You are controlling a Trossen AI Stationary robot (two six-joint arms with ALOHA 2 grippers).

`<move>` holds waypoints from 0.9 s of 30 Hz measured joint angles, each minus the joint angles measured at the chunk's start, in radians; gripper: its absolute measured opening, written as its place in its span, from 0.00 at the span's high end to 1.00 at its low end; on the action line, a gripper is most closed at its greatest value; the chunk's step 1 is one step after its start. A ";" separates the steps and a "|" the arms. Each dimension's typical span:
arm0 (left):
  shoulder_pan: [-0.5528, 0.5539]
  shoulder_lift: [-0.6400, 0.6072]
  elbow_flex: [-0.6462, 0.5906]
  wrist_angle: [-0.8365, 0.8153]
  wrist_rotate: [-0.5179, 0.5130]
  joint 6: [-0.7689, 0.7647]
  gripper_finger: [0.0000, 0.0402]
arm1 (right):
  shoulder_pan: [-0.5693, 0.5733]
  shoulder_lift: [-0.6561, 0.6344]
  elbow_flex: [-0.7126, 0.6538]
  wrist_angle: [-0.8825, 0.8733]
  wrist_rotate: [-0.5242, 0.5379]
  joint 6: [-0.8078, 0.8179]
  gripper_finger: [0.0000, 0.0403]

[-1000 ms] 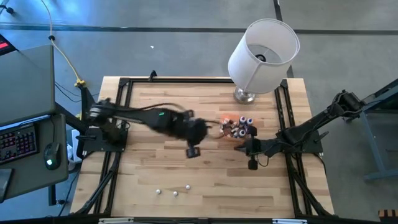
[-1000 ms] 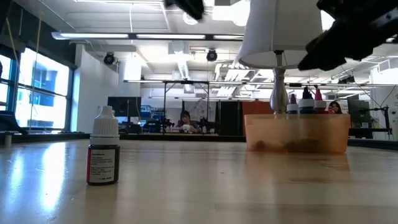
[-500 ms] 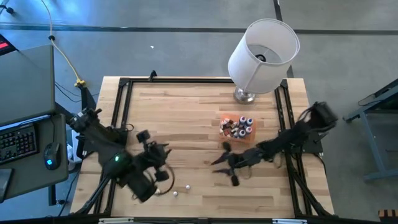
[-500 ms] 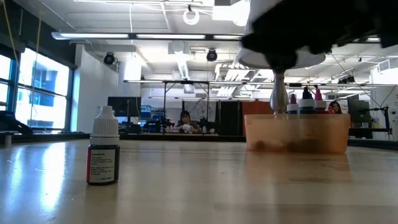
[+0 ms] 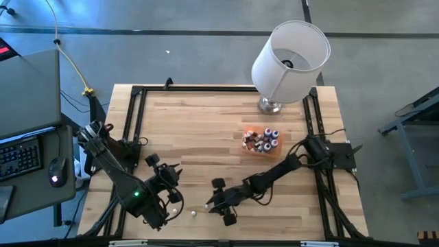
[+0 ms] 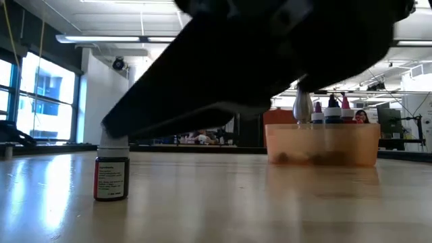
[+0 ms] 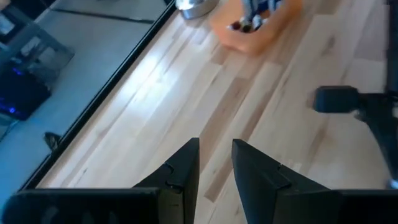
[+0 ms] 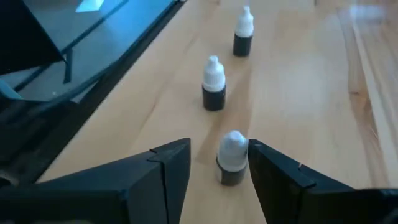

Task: Pick & Place food coloring
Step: Put the small red food coloring bottle into the orange container

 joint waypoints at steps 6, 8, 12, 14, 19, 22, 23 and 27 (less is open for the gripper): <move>-0.001 0.000 -0.026 0.000 0.017 -0.042 0.77 | -0.022 0.074 0.068 -0.018 0.003 -0.005 0.62; -0.001 0.000 -0.026 -0.001 0.027 -0.041 0.77 | -0.035 0.084 0.063 -0.015 0.003 -0.005 0.62; 0.000 0.000 -0.026 -0.002 0.032 -0.039 0.77 | -0.057 0.093 0.052 -0.019 -0.026 0.026 0.65; 0.000 0.000 -0.026 0.000 0.033 -0.041 0.77 | -0.067 0.093 0.048 -0.017 -0.053 0.026 0.68; 0.000 0.000 -0.026 0.000 0.026 -0.047 0.77 | -0.080 0.093 0.043 0.007 -0.093 0.028 0.78; 0.001 0.000 -0.026 0.010 0.014 -0.048 0.77 | -0.080 0.093 0.043 0.017 -0.092 0.030 0.82; 0.001 0.000 -0.026 0.016 0.014 -0.048 0.77 | -0.079 0.090 0.042 0.014 -0.093 0.030 0.83; 0.000 0.000 -0.026 0.042 0.013 -0.048 0.77 | -0.079 0.036 0.038 -0.055 -0.095 0.031 0.83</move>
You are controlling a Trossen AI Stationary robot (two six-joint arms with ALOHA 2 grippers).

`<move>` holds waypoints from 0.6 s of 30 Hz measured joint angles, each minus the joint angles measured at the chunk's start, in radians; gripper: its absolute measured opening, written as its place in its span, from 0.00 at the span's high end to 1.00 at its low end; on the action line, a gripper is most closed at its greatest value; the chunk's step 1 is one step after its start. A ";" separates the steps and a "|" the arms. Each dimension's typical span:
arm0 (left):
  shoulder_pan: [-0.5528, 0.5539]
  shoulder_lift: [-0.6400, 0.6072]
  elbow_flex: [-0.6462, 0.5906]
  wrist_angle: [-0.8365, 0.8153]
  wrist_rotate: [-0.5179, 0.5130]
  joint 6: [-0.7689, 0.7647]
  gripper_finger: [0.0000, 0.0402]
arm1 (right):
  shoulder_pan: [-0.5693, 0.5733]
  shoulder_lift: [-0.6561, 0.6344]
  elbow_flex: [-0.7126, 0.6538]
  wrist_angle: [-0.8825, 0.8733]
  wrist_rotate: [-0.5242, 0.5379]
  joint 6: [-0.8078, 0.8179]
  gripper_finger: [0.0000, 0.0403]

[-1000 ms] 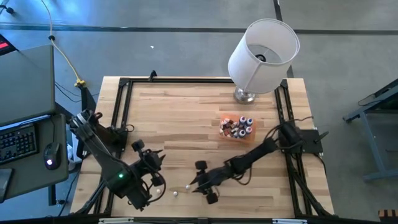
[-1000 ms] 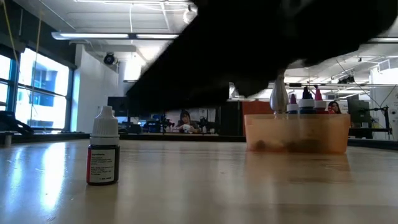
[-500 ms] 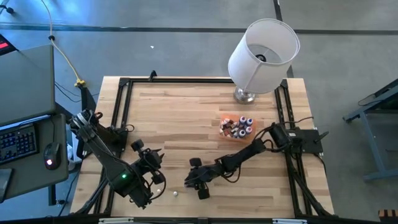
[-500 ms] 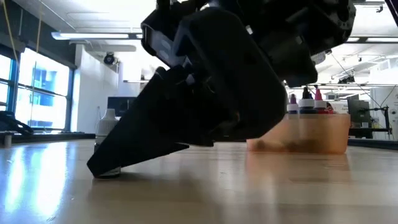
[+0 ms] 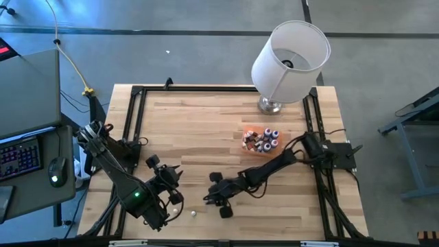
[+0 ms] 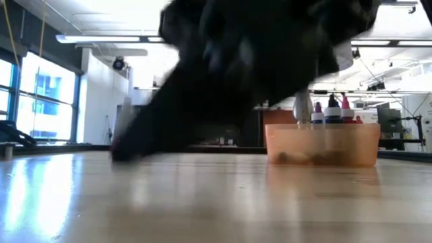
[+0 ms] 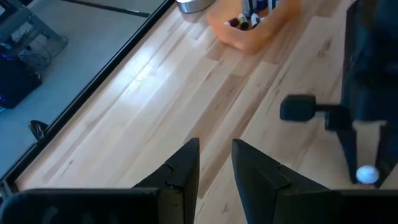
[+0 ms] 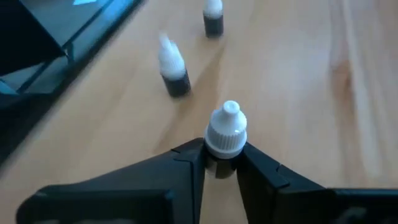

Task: Pick & Place food coloring
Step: Put the small red food coloring bottle into the orange container

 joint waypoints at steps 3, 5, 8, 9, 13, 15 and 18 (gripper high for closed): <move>0.000 0.000 0.000 0.012 -0.001 0.000 0.77 | -0.004 -0.108 0.002 -0.154 0.013 -0.002 0.82; 0.000 0.000 0.000 0.015 -0.001 0.000 0.77 | -0.010 -0.198 0.003 -0.317 0.065 -0.004 0.82; 0.000 0.000 0.000 0.024 -0.003 0.000 0.77 | -0.021 -0.338 0.003 -0.593 0.219 -0.012 0.82; 0.000 0.000 0.000 0.027 -0.003 0.000 0.77 | -0.028 -0.384 0.003 -0.684 0.275 -0.013 0.82; 0.000 0.000 0.000 0.042 -0.005 0.005 0.77 | -0.074 -0.526 0.002 -1.010 0.501 0.075 0.81; 0.000 0.000 0.000 0.041 -0.005 0.004 0.77 | -0.112 -0.563 0.000 -1.126 0.580 0.141 0.81; 0.000 0.000 0.000 0.042 -0.005 0.004 0.77 | -0.182 -0.594 0.000 -1.243 0.587 0.221 0.81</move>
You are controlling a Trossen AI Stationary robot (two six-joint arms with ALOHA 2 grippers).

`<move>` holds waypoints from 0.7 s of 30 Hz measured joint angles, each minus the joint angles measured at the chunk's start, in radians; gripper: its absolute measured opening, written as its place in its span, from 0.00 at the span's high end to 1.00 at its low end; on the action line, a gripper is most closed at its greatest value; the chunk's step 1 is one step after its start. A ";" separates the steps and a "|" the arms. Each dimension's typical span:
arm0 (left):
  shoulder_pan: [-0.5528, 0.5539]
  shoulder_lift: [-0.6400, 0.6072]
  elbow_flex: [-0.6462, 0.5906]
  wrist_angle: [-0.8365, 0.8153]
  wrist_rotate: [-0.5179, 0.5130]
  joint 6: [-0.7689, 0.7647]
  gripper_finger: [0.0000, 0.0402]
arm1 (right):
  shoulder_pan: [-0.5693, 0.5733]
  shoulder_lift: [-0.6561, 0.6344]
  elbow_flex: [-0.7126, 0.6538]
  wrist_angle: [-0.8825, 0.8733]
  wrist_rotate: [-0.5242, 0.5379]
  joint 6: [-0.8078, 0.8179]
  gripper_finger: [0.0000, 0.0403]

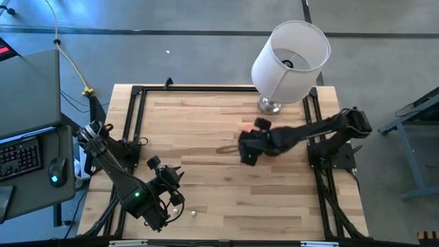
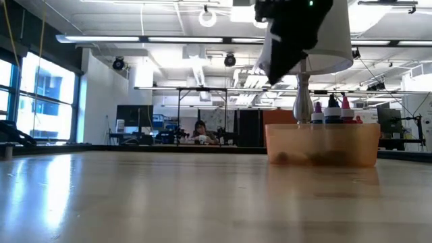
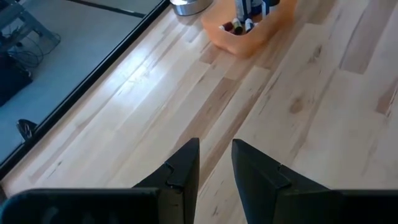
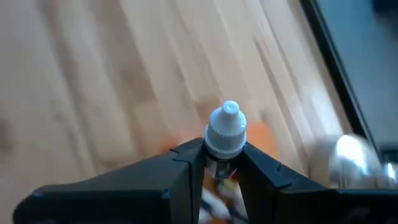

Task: Pick & Place food coloring
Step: Put the small red food coloring bottle into the orange container

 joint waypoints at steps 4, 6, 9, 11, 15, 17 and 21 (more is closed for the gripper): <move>0.000 0.000 0.000 0.001 0.000 0.000 0.77 | -0.093 0.011 0.000 -0.105 -0.085 0.067 0.81; 0.000 0.000 0.000 0.003 0.000 0.000 0.77 | -0.129 0.025 0.000 -0.131 -0.125 0.085 0.81; 0.000 0.000 0.000 0.004 0.000 0.000 0.77 | -0.171 0.050 0.000 -0.135 -0.200 0.091 0.81; 0.000 0.000 0.000 0.006 0.000 0.000 0.77 | -0.190 0.068 0.000 -0.134 -0.242 0.091 0.81; 0.000 0.000 0.000 0.011 0.000 0.000 0.77 | -0.207 0.099 0.000 -0.132 -0.243 0.077 0.80; 0.000 0.000 0.000 0.016 0.000 0.005 0.77 | -0.211 0.112 0.000 -0.132 -0.246 0.055 0.80; 0.000 0.000 0.000 0.024 0.001 0.008 0.77 | -0.210 0.120 0.000 -0.130 -0.246 0.035 0.76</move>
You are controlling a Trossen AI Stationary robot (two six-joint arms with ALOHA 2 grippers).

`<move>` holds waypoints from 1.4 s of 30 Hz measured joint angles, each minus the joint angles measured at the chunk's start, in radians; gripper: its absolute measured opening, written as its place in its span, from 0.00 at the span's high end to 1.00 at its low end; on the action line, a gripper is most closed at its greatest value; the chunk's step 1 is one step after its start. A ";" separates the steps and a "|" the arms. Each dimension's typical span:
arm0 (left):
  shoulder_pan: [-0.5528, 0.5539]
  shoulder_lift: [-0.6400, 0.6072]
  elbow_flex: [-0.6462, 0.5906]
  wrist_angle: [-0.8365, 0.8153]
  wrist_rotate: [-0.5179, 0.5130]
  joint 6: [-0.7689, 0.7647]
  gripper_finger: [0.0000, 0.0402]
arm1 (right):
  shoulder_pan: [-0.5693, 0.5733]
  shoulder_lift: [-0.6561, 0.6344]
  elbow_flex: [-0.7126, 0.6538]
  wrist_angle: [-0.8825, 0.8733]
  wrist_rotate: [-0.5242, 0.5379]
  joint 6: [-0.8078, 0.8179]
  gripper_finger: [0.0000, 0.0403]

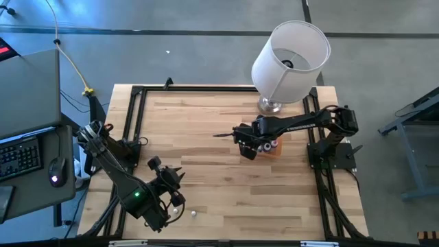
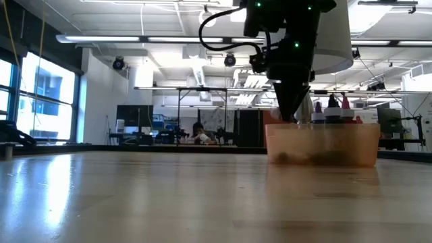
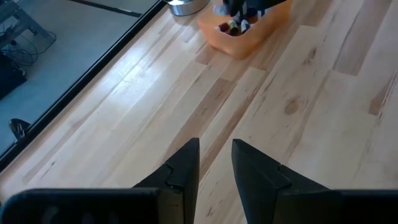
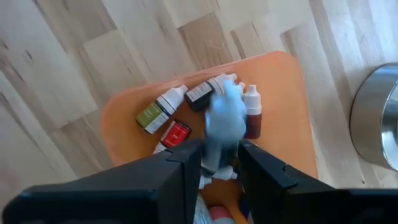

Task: Pick & Place food coloring
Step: Put the small red food coloring bottle into the orange container, then put the small black food coloring bottle into the orange container

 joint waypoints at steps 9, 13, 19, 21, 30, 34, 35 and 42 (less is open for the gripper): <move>0.000 0.000 0.000 0.019 0.006 0.000 0.77 | 0.000 0.000 0.000 0.014 0.003 0.002 0.71; 0.000 0.000 0.000 0.082 0.077 0.001 0.77 | 0.008 -0.001 0.002 0.015 -0.076 0.019 0.71; 0.000 0.001 0.000 0.154 0.286 0.052 0.77 | 0.080 -0.002 0.012 0.037 -0.159 0.029 0.71; 0.000 0.016 0.000 0.219 0.294 0.107 0.77 | 0.115 -0.002 0.012 0.049 -0.155 0.024 0.71; 0.001 0.150 0.000 0.463 0.334 0.259 0.77 | 0.253 -0.002 0.012 0.112 -0.146 0.034 0.71; 0.053 0.214 0.000 0.465 0.462 0.179 0.77 | 0.312 -0.002 0.012 0.119 -0.145 0.081 0.71; 0.064 0.227 -0.001 0.463 0.509 0.175 0.77 | 0.327 -0.002 0.012 0.119 -0.145 0.098 0.71; 0.101 0.298 0.000 0.558 0.693 0.309 0.77 | 0.425 -0.003 0.012 0.120 -0.145 0.171 0.71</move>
